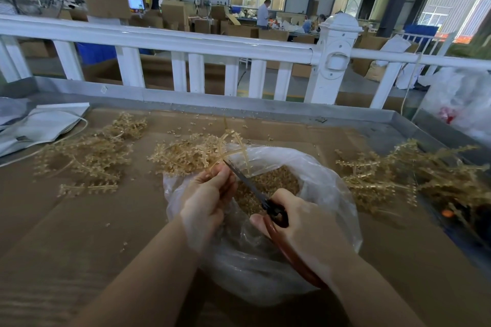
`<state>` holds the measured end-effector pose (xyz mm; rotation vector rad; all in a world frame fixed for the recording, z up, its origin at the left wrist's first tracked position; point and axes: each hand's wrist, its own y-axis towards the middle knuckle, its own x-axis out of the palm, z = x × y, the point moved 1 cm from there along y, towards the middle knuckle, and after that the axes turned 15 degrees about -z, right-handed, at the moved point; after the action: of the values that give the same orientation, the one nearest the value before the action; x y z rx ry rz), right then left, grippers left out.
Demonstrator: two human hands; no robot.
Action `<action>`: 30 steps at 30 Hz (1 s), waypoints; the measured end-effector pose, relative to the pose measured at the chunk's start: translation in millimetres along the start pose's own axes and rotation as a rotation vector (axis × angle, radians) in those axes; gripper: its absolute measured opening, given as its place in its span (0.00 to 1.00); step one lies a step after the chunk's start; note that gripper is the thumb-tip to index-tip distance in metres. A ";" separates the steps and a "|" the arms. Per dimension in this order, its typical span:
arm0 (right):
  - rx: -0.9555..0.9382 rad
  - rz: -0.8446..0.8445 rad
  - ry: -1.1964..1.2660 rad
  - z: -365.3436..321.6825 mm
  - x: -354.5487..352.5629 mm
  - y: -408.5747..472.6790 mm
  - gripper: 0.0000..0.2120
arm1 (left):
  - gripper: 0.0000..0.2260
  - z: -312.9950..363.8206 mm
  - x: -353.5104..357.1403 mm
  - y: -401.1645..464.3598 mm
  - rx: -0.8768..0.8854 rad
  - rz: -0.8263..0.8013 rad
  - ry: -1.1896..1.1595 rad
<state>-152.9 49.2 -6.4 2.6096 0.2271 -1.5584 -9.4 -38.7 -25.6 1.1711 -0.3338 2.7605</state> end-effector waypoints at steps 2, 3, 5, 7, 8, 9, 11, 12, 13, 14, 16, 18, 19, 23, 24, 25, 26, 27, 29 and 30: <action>-0.003 0.010 0.000 0.0 2.5 0.5 0.16 | 0.06 -1.4 -0.2 -0.1 -0.005 -0.004 0.006; -0.004 0.014 0.001 -0.2 3.5 0.8 0.16 | 0.05 -1.5 -0.5 0.1 -0.007 -0.006 0.006; -0.003 0.017 0.008 -0.1 5.0 0.9 0.16 | 0.05 -1.2 -1.7 0.3 -0.015 -0.010 0.002; 0.001 0.017 0.023 0.3 5.1 0.8 0.16 | 0.05 -0.9 -2.4 0.4 -0.024 -0.016 -0.001; 0.002 0.012 0.037 0.5 4.7 0.9 0.16 | 0.05 -0.6 -2.5 0.1 -0.027 -0.020 0.000; 0.003 0.002 0.051 0.6 4.0 1.2 0.15 | 0.05 -0.6 -2.5 -0.1 -0.028 -0.025 0.004; 0.005 -0.022 0.066 0.8 2.4 2.2 0.15 | 0.06 -0.2 -2.7 -0.5 -0.025 -0.036 0.018; 0.004 -0.032 0.070 1.1 1.7 2.5 0.15 | 0.06 -0.2 -2.9 -0.7 -0.021 -0.040 0.028; 0.004 -0.041 0.073 1.4 1.0 2.9 0.16 | 0.06 -0.3 -2.9 -0.8 -0.017 -0.043 0.037; 0.004 -0.047 0.074 2.0 0.6 2.9 0.16 | 0.07 -0.4 -3.1 -1.0 -0.012 -0.044 0.046; 0.007 -0.053 0.070 2.7 0.2 2.1 0.16 | 0.07 -0.9 -2.9 -1.4 -0.001 -0.044 0.063; 0.012 -0.052 0.052 2.7 -0.2 1.1 0.16 | 0.07 -1.4 -2.5 -1.5 0.008 -0.043 0.082; 0.013 -0.052 0.043 2.6 -0.6 0.7 0.16 | 0.07 -1.5 -2.1 -1.5 0.011 -0.042 0.090; 0.010 -0.057 0.033 1.6 -1.8 -0.4 0.14 | 0.07 -1.3 -2.0 -1.8 0.015 -0.031 0.096; 0.011 -0.054 0.030 1.2 -2.2 -0.6 0.15 | 0.07 -1.3 -2.3 -2.1 0.014 -0.032 0.104; 0.011 -0.051 0.031 0.7 -2.6 -0.5 0.15 | 0.08 -1.6 -2.3 -2.4 0.012 -0.033 0.113; 0.010 -0.050 0.034 0.6 -2.7 -0.5 0.15 | 0.08 -1.9 -2.3 -2.8 0.008 -0.034 0.123; 0.008 -0.050 0.037 0.6 -2.8 -0.4 0.15 | 0.08 -2.4 -2.1 -2.9 0.006 -0.035 0.134; 0.008 -0.050 0.040 1.2 -2.3 -0.5 0.16 | 0.09 -3.3 -2.1 -2.8 0.008 -0.036 0.149; 0.010 -0.044 0.041 1.6 -1.8 -0.4 0.16 | 0.09 -3.6 -2.0 -2.8 0.008 -0.038 0.152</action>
<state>-155.2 49.2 -5.6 2.6640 0.2825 -1.5247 -10.0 -35.1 -29.0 0.9506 -0.2804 2.7984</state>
